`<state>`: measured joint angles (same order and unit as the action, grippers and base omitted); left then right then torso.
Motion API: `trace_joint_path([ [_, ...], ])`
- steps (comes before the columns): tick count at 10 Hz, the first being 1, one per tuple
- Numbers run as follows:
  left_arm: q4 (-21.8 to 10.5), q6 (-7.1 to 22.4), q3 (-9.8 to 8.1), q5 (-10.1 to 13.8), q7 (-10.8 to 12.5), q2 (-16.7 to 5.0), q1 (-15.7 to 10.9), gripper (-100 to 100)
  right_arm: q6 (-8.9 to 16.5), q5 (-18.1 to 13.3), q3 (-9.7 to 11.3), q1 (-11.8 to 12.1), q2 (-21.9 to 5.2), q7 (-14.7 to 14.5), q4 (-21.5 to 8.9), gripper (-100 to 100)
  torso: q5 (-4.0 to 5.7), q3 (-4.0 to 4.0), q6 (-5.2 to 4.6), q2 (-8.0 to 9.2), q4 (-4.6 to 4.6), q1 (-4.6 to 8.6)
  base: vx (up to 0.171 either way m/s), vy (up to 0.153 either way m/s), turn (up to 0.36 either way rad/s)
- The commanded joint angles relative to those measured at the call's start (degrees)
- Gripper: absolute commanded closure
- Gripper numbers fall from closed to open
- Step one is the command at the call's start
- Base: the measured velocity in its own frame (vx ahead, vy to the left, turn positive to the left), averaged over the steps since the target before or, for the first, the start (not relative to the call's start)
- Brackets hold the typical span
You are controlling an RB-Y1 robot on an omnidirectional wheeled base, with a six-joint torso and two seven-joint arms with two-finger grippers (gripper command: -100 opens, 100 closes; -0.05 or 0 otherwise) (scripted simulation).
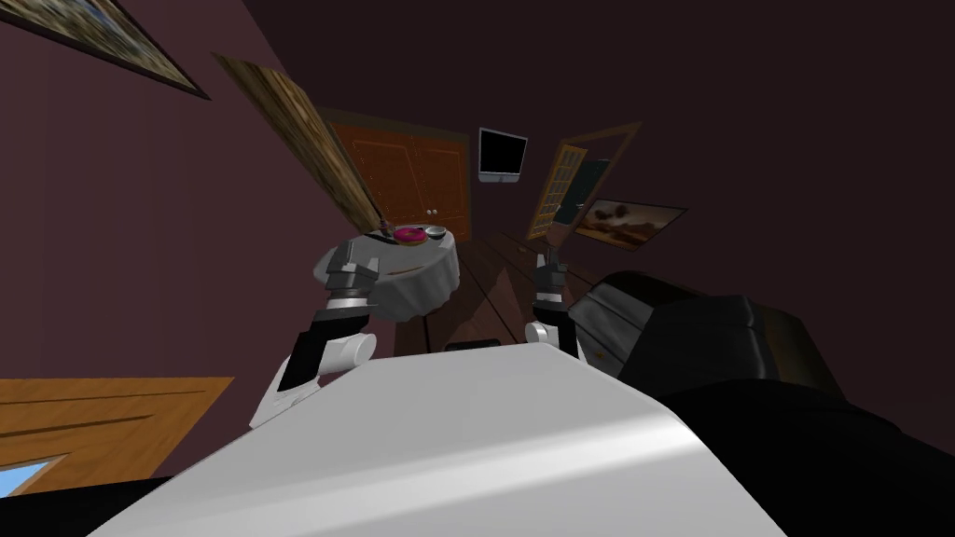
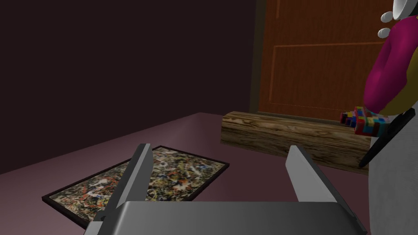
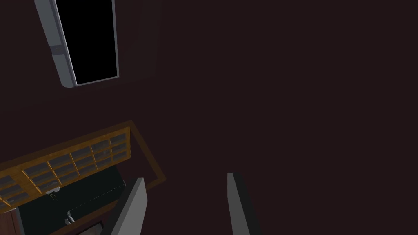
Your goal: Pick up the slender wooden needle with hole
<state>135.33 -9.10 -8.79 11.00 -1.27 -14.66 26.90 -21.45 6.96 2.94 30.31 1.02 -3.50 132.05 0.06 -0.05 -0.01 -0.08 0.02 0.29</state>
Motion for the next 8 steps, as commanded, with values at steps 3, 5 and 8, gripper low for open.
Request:
trace_joint_path([
  [3, 0.3, 5.7, -1.97, 3.3, 0.6, -1.9, -0.4, -100, 0.0, 0.0, 0.0, 0.0, 0.0, 0.0, 0.0, 0, 0.01, -0.02, 0.0, -0.04, 0.01, 0.02, 0.032, -0.074, -0.035],
  [5, 0.4, 9.0, -3.32, 5.6, 1.0, -3.3, -0.5, -100, 0.0, 0.0, 0.0, 0.0, 0.0, 0.0, 0.0, 0, 0.02, -0.01, 0.0, -0.02, 0.01, 0.07, 0.024, -0.086, -0.041],
  [8, 0.6, 14.0, -6.08, 10.4, 2.0, -6.1, -0.6, -100, 0.0, 0.0, 0.0, 0.0, 0.0, 0.0, 0.0, 0, 0.0, -0.02, 0.01, -0.03, 0.01, -0.03, 0.04, -0.076, -0.054],
])
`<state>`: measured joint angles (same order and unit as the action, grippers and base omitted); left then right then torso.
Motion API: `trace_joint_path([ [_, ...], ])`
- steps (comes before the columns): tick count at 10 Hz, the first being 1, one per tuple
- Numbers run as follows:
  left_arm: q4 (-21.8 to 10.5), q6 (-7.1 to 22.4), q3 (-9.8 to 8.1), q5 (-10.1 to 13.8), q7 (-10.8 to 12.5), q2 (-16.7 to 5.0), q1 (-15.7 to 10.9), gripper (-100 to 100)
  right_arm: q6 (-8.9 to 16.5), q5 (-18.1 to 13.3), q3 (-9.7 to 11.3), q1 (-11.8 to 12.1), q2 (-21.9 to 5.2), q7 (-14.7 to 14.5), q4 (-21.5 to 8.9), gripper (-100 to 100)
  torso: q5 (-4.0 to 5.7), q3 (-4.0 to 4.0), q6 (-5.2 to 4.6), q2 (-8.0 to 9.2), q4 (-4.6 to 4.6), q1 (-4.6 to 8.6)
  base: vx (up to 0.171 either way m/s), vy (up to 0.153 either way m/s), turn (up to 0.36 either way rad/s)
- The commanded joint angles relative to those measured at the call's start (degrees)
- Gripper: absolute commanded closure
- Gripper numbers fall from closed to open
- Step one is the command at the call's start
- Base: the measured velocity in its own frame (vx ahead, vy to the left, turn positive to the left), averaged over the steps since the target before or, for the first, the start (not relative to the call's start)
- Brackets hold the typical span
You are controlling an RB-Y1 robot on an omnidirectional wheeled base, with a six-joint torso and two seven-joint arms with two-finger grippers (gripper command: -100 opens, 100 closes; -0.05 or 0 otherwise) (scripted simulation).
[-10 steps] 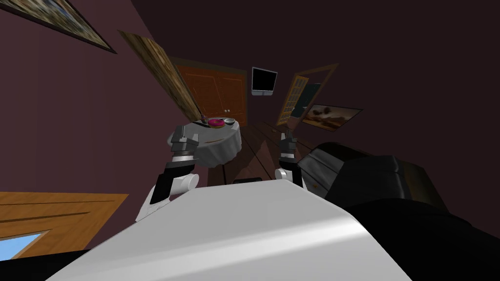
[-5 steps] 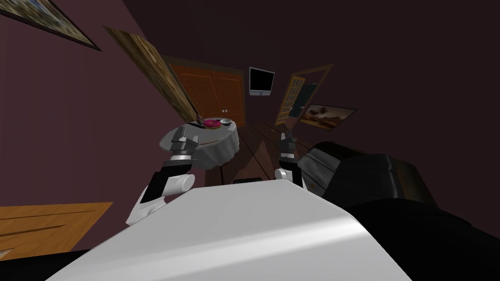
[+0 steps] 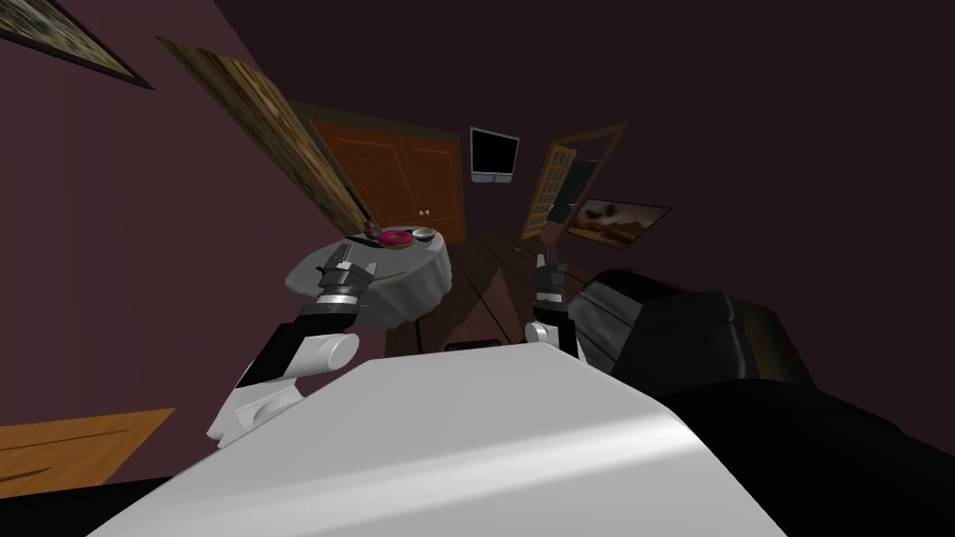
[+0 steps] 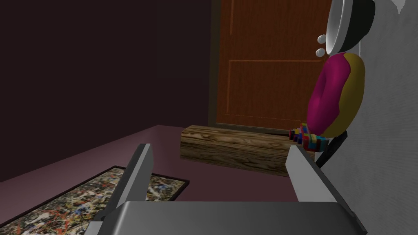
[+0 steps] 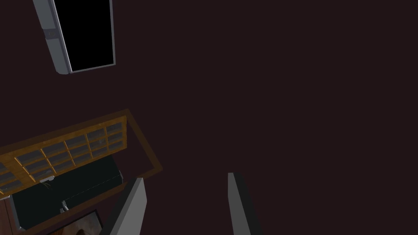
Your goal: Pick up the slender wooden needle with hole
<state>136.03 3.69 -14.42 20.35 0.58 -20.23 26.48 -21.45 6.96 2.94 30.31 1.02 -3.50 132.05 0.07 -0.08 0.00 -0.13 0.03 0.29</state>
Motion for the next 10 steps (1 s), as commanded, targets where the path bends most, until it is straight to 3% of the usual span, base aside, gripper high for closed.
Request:
trace_joint_path([
  [1, -0.1, 2.9, -0.45, 1.0, 0.1, -0.5, -0.2, -100, 0.0, 0.0, 0.0, 0.0, 0.0, 0.0, 0.0, 0, 0.0, 0.0, 0.0, 0.0, 0.0, 0.0, 0.037, -0.063, -0.029],
  [2, -0.1, 4.5, -1.82, 3.4, 0.7, -1.9, -0.3, -100, 0.0, 0.0, 0.0, 0.0, 0.0, 0.0, 0.0, 0, -0.01, 0.0, 0.01, 0.01, 0.0, -0.04, 0.034, -0.081, -0.074],
  [4, -0.1, 6.8, -1.82, 3.4, 0.7, -1.9, -0.3, -100, 0.0, 0.0, 0.0, 0.0, 0.0, 0.0, 0.0, 0, 0.0, 0.02, 0.01, 0.04, 0.0, -0.01, 0.021, -0.053, -0.006],
  [5, -0.1, 9.2, -3.18, 5.8, 1.3, -3.2, -0.4, -100, 0.0, 0.0, 0.0, 0.0, 0.0, 0.0, 0.0, 0, -0.03, 0.05, 0.02, 0.09, -0.02, -0.14, 0.021, -0.045, -0.061],
  [6, -0.1, 10.5, -3.18, 5.8, 1.3, -3.2, -0.4, -100, 0.0, 0.0, 0.0, 0.0, 0.0, 0.0, 0.0, 0, -0.03, 0.05, 0.0, 0.08, -0.02, -0.13, 0.029, -0.048, -0.034],
  [7, -0.2, 12.4, -4.5, 8.1, 1.9, -4.6, -0.6, -100, 0.0, 0.0, 0.0, 0.0, 0.0, 0.0, 0.0, 0, -0.03, 0.03, 0.01, 0.06, -0.01, -0.11, 0.05, -0.08, -0.062],
  [9, -0.2, 14.4, -4.5, 8.1, 1.9, -4.6, -0.6, -100, 0.0, 0.0, 0.0, 0.0, 0.0, 0.0, 0.0, 0, -0.01, -0.01, 0.01, -0.01, 0.01, -0.06, 0.034, -0.041, -0.006],
  [10, -0.4, 16.5, -5.8, 10.3, 2.6, -6.1, -0.8, -100, 0.0, 0.0, 0.0, 0.0, 0.0, 0.0, 0.0, 0, -0.04, 0.03, 0.02, 0.06, -0.01, -0.19, 0.033, -0.034, -0.055],
])
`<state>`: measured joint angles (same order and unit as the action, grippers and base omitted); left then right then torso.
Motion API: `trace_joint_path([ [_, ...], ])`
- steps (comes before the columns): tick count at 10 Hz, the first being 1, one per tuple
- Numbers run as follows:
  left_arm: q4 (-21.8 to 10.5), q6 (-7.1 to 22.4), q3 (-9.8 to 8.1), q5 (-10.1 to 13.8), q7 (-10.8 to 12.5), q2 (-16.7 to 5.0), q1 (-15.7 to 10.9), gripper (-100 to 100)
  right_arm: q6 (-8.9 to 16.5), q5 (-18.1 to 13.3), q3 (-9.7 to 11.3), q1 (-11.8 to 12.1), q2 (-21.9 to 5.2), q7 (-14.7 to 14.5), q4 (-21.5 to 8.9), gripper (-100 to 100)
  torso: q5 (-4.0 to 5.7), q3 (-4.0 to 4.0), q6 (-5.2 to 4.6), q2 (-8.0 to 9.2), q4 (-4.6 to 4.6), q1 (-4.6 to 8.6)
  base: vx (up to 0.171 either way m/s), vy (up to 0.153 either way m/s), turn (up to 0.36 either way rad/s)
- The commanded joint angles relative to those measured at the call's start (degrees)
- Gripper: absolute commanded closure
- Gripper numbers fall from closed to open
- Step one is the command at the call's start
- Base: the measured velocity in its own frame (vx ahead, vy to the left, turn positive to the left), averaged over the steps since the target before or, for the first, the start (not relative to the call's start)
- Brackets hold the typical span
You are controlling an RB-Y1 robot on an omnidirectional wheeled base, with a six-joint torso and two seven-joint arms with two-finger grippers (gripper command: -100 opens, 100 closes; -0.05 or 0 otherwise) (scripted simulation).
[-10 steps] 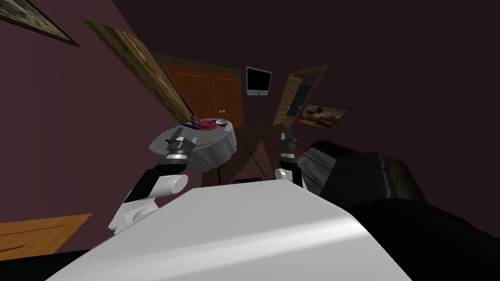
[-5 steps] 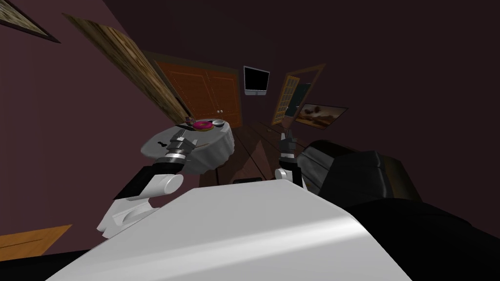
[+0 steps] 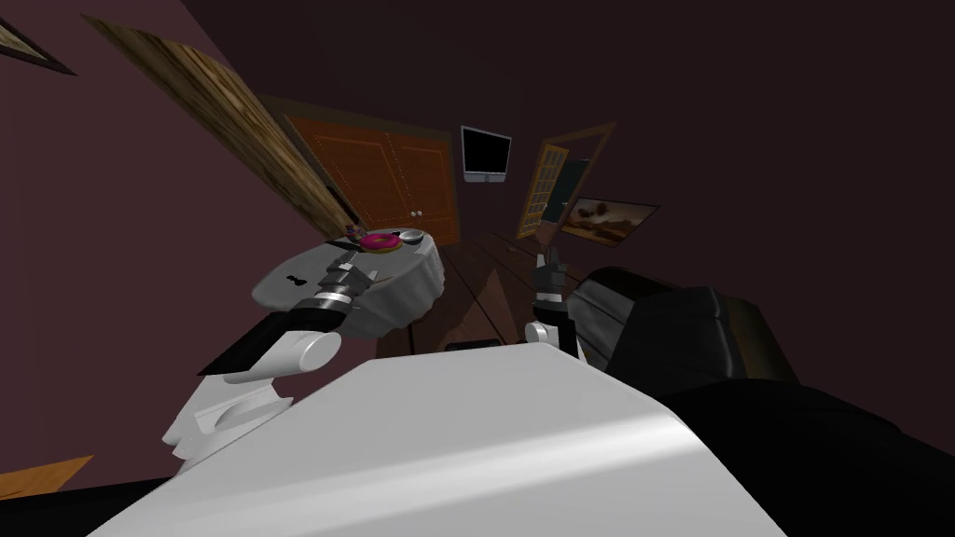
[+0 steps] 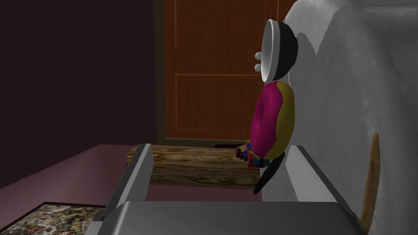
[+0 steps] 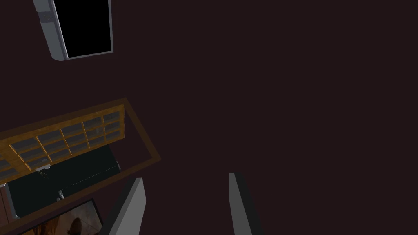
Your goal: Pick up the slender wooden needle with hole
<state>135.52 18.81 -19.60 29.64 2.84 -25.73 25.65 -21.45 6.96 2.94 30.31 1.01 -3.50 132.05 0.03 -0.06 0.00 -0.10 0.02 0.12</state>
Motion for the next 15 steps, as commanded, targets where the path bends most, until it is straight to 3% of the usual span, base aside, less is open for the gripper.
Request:
trace_joint_path([
  [1, 0.1, 2.9, -0.62, 1.0, 0.4, -0.6, 0.0, -100, 0.0, 0.0, 0.0, 0.0, 0.0, 0.0, 0.0, 0, 0.0, 0.0, 0.0, 0.0, 0.0, 0.0, 0.037, -0.04, -0.03],
  [2, -0.2, 4.6, -1.87, 3.2, 1.2, -2.0, -0.2, -100, 0.0, 0.0, 0.0, 0.0, 0.0, 0.0, 0.0, 0, 0.0, -0.01, 0.01, -0.01, 0.0, 0.02, 0.044, -0.066, -0.054],
  [4, -0.2, 7.3, -1.87, 3.2, 1.2, -2.0, -0.2, -100, 0.0, 0.0, 0.0, 0.0, 0.0, 0.0, 0.0, 0, 0.02, -0.02, 0.02, -0.03, 0.01, 0.08, 0.032, -0.037, -0.003],
  [5, -0.6, 9.1, -3.07, 5.3, 2.0, -3.4, -0.4, -100, 0.0, 0.0, 0.0, 0.0, 0.0, 0.0, 0.0, 0, 0.0, 0.01, 0.02, 0.03, 0.0, -0.03, 0.028, -0.023, -0.037],
  [7, -0.6, 11.5, -3.07, 5.3, 2.0, -3.4, -0.4, -100, 0.0, 0.0, 0.0, 0.0, 0.0, 0.0, 0.0, 0, -0.01, 0.01, 0.01, 0.01, 0.0, -0.04, 0.026, -0.019, -0.015],
  [8, -1.1, 13.6, -4.2, 7.3, 2.9, -4.9, -0.8, -100, 0.0, 0.0, 0.0, 0.0, 0.0, 0.0, 0.0, 0, -0.02, 0.02, 0.02, 0.05, -0.01, -0.07, 0.04, -0.034, -0.039],
  [10, -1.1, 15.8, -4.2, 7.3, 2.9, -4.9, -0.8, -100, 0.0, 0.0, 0.0, 0.0, 0.0, 0.0, 0.0, 0, 0.0, -0.01, 0.02, -0.01, 0.01, -0.03, 0.03, -0.018, -0.007],
  [11, -1.7, 18.0, -5.26, 9.2, 3.9, -6.3, -1.1, -100, 0.0, 0.0, 0.0, 0.0, 0.0, 0.0, 0.0, 0, -0.02, 0.02, 0.02, 0.04, 0.0, -0.08, 0.036, -0.021, -0.036],
  [13, -1.7, 20.1, -5.26, 9.2, 3.9, -6.3, -1.1, -100, 0.0, 0.0, 0.0, 0.0, 0.0, 0.0, 0.0, 0, -0.02, -0.01, 0.02, -0.01, 0.01, -0.07, 0.033, -0.01, -0.007],
  [14, -2.4, 22.0, -6.24, 11.0, 5.0, -7.8, -1.4, -100, 0.0, 0.0, 0.0, 0.0, 0.0, 0.0, 0.0, 0, -0.02, 0.01, 0.02, 0.03, 0.0, -0.11, 0.03, 0.0, -0.036],
  [15, -2.4, 23.4, -6.24, 11.0, 5.0, -7.8, -1.4, -100, 0.0, 0.0, 0.0, 0.0, 0.0, 0.0, 0.0, 0, -0.03, 0.01, 0.01, 0.03, 0.0, -0.14, 0.032, 0.006, -0.014],
])
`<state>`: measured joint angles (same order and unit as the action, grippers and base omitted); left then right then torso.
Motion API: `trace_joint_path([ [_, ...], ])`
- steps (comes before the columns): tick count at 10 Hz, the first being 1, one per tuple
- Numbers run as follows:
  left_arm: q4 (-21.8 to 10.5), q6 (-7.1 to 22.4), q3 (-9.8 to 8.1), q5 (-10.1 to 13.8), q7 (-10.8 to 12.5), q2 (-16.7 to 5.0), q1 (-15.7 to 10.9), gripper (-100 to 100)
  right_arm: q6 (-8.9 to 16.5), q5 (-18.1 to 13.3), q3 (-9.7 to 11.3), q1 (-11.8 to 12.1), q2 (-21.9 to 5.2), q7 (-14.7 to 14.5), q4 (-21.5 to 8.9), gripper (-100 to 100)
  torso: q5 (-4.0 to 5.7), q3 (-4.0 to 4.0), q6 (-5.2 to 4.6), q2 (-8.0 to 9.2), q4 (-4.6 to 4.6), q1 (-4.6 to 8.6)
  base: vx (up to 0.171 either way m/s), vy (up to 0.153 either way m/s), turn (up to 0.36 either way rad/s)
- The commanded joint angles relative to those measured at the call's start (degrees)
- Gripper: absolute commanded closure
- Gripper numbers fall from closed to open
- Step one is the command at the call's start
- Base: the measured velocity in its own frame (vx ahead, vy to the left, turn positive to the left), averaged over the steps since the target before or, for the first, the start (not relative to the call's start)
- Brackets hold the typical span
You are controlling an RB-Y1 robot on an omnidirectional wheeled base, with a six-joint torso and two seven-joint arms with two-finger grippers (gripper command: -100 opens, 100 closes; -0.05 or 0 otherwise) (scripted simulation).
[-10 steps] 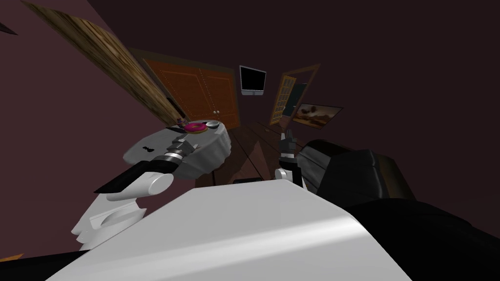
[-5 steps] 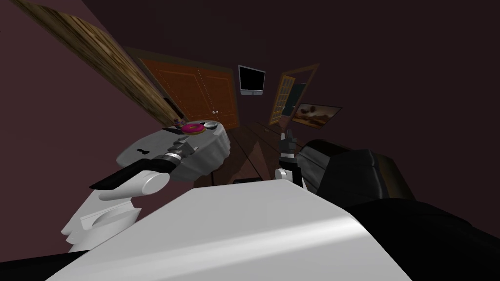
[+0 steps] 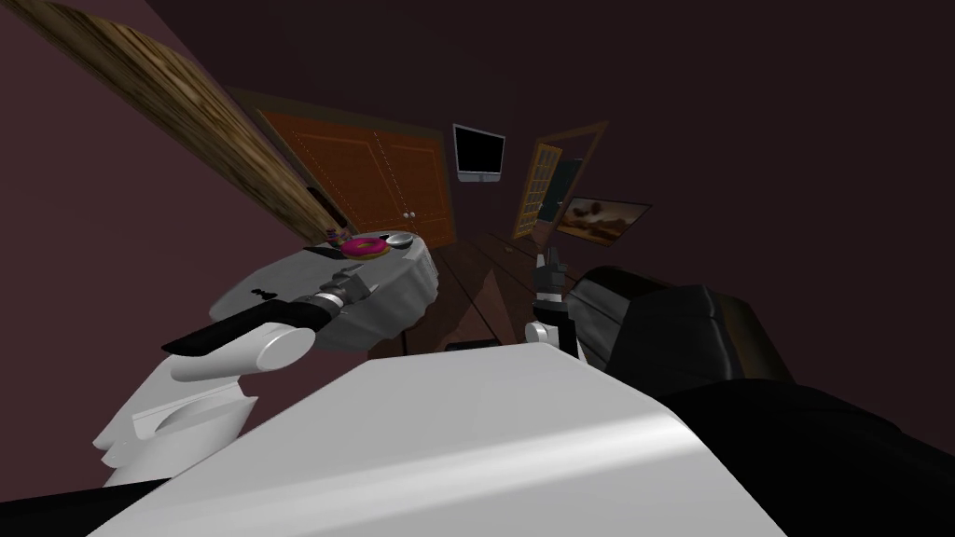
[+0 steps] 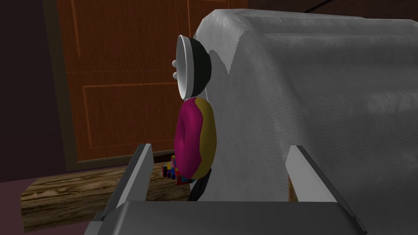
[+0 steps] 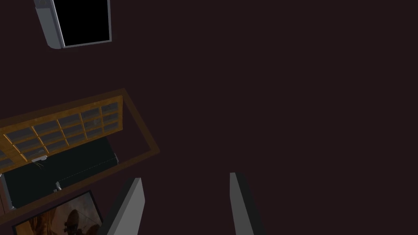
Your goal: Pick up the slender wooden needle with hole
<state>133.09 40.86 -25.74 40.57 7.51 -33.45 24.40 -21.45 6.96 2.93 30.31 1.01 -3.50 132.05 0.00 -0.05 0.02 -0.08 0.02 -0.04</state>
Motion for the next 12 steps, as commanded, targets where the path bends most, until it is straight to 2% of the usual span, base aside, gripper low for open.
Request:
trace_joint_path([
  [1, 0.0, 2.4, -0.1, 0.0, 0.3, -0.1, -0.2, -100, 0.0, 0.0, 0.0, 0.0, 0.0, 0.0, 0.0, 0, 0.0, 0.0, 0.0, 0.0, 0.0, 0.0, 0.022, -0.004, 0.008],
  [2, -0.8, 4.2, -1.01, 1.7, 1.4, -1.6, -0.6, -100, 0.0, 0.0, 0.0, 0.0, 0.0, 0.0, 0.0, 0, 0.01, 0.02, 0.0, 0.04, 0.0, 0.02, 0.022, 0.005, -0.026],
  [4, -0.8, 6.8, -1.01, 1.7, 1.4, -1.6, -0.6, -100, 0.0, 0.0, 0.0, 0.0, 0.0, 0.0, 0.0, 0, 0.0, 0.02, 0.0, 0.04, -0.01, 0.0, 0.02, 0.001, -0.009],
  [5, -1.7, 8.6, -1.85, 3.2, 2.5, -3.2, -1.0, -100, 0.0, 0.0, 0.0, 0.0, 0.0, 0.0, 0.0, 0, 0.0, 0.03, 0.0, 0.06, -0.01, 0.01, 0.033, 0.004, -0.019],
  [7, -1.7, 11.2, -1.85, 3.2, 2.5, -3.2, -1.0, -100, 0.0, 0.0, 0.0, 0.0, 0.0, 0.0, 0.0, 0, 0.0, -0.01, 0.0, -0.02, 0.01, 0.01, 0.038, 0.0, 0.0],
  [8, -2.7, 13.1, -2.63, 4.7, 3.7, -4.7, -1.5, -100, 0.0, 0.0, 0.0, 0.0, 0.0, 0.0, 0.0, 0, 0.0, 0.0, 0.0, 0.0, 0.0, 0.02, 0.053, 0.001, -0.008],
  [10, -2.7, 15.6, -2.63, 4.7, 3.7, -4.7, -1.5, -100, 0.0, 0.0, 0.0, 0.0, 0.0, 0.0, 0.0, 0, 0.0, -0.05, 0.0, -0.08, 0.02, 0.01, 0.041, 0.0, 0.0],
  [11, -3.7, 17.6, -3.35, 6.0, 4.9, -6.3, -1.9, -100, 0.0, 0.0, 0.0, 0.0, 0.0, 0.0, 0.0, 0, 0.0, 0.0, 0.0, 0.0, 0.01, 0.02, 0.036, 0.005, -0.005],
  [12, -3.7, 19.3, -3.35, 6.0, 4.9, -6.3, -1.9, -100, 0.0, 0.0, 0.0, 0.0, 0.0, 0.0, 0.0, 0, 0.0, -0.01, 0.0, -0.01, 0.0, 0.0, 0.044, 0.001, 0.001],
])
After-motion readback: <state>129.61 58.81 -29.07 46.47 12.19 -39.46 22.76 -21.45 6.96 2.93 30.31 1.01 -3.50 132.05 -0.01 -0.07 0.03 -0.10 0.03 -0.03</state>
